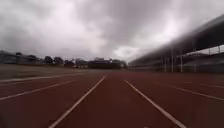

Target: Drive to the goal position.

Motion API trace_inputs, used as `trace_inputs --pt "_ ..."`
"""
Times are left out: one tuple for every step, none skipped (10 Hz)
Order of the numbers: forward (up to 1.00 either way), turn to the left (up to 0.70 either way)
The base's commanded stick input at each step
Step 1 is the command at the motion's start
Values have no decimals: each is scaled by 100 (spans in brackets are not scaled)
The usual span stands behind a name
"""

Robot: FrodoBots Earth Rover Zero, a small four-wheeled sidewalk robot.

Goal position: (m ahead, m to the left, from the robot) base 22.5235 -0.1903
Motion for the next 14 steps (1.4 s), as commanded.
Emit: trace_inputs --pt "70 0" --pt "70 0" --pt "70 0" --pt "70 0" --pt "70 0" --pt "70 0" --pt "70 0" --pt "70 0" --pt "70 0" --pt "70 0" --pt "70 0" --pt "70 0" --pt "70 0" --pt "70 0"
